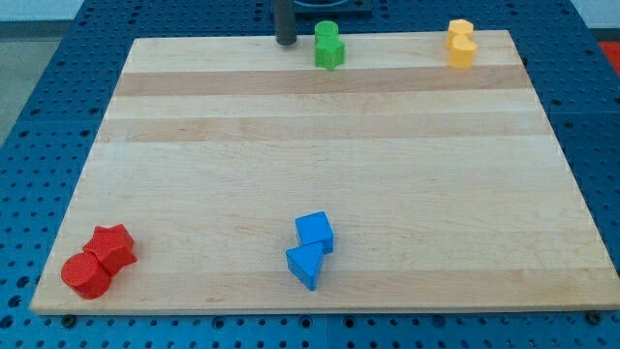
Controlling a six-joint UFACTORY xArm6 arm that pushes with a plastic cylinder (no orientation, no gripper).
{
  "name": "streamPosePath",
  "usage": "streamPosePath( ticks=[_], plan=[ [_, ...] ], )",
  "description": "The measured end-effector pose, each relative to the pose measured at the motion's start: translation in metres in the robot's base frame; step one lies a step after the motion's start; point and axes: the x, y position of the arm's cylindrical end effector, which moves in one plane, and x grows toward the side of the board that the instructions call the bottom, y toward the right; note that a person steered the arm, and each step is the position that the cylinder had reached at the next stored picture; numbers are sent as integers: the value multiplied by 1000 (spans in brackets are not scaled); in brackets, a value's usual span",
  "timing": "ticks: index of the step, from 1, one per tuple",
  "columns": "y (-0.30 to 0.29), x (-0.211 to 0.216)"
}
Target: Move the green circle towards the yellow hexagon
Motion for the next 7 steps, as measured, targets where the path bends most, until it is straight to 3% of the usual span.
streamPosePath(
  ticks=[4, 7],
  plan=[
    [99, 0],
    [82, 20]
  ],
)
